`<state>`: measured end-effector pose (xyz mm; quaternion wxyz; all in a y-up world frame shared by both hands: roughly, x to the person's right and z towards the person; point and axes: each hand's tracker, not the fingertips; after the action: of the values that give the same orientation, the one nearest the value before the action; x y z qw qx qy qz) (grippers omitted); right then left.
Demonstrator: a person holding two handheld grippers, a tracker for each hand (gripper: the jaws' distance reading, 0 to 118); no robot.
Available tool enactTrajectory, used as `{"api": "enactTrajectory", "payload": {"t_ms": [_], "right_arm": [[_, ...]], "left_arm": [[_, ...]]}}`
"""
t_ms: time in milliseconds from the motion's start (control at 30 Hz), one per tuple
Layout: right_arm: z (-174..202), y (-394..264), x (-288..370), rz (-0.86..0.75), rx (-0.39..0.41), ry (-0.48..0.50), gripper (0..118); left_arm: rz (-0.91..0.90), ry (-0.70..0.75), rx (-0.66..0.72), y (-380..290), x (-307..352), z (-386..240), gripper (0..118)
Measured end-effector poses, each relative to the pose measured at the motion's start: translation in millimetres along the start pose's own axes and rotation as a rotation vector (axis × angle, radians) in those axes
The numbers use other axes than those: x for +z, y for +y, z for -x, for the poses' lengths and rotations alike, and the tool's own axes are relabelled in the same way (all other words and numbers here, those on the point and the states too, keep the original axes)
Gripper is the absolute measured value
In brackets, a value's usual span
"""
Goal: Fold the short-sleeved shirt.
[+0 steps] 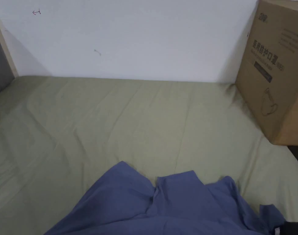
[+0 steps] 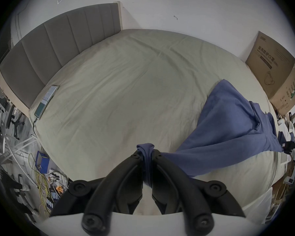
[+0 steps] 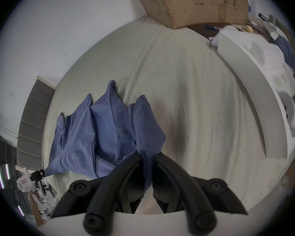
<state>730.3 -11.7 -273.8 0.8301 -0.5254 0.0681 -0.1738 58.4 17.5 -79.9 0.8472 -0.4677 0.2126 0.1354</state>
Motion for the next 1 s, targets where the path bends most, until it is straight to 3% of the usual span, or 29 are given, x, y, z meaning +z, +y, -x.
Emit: {"api": "enactTrajectory", "payload": {"t_ms": [100,133,167,200,233,267,467,533,567,600,633,667,800,1000], "right_arm": [[-4.6,-11.5,-5.8,-0.009,-0.009,0.004,8],[-2.5,-14.2,-6.4,-0.017,-0.007,-0.002,20],[0.7,-16.4,-5.5,-0.024,0.005,-0.026,40],[1.8,-17.5,-5.1,-0.033,0.035,-0.065,79],[3.3,-19.5,-3.0,-0.041,0.056,-0.079,101],[5.4,-22.7,3.3,-0.064,0.068,-0.078,109],[23.9,-35.2,65.1,-0.216,0.107,-0.028,101],[27.2,-42.5,85.2,-0.252,0.123,0.028,75],[28.5,-47.1,95.4,-0.274,0.119,0.047,58],[27.0,-52.0,103.9,-0.296,0.109,0.063,35],[27.0,-57.3,110.0,-0.313,0.107,0.066,19],[26.3,-64.6,116.6,-0.338,0.097,0.062,11],[12.6,-88.8,122.7,-0.373,0.016,0.073,0],[-17.7,-108.2,97.4,-0.310,-0.028,0.036,0]], "left_arm": [[0.005,-0.008,-0.001,-5.1,-2.3,2.6,10],[0.001,0.006,-0.012,-7.0,-1.5,0.7,19],[-0.006,0.042,-0.043,-8.2,0.2,-1.1,37],[-0.010,0.061,-0.079,-9.1,2.7,-2.7,69],[-0.019,0.053,-0.087,-8.4,-5.7,-4.3,91],[-0.027,0.043,-0.092,-9.3,-0.7,-5.0,104],[-0.255,-0.182,-0.009,-7.6,71.1,-20.2,107],[-0.259,-0.224,-0.027,-4.3,85.9,-30.5,101],[-0.252,-0.226,-0.063,-4.0,91.6,-38.4,86],[-0.277,-0.208,-0.094,-6.3,98.3,-47.0,48],[-0.307,-0.198,-0.133,-9.8,101.9,-55.8,17],[-0.328,-0.188,-0.159,-14.1,105.0,-65.1,5],[-0.324,-0.204,-0.190,-23.3,114.1,-96.6,0],[-0.302,-0.248,-0.192,-24.4,103.1,-113.7,0]]}}
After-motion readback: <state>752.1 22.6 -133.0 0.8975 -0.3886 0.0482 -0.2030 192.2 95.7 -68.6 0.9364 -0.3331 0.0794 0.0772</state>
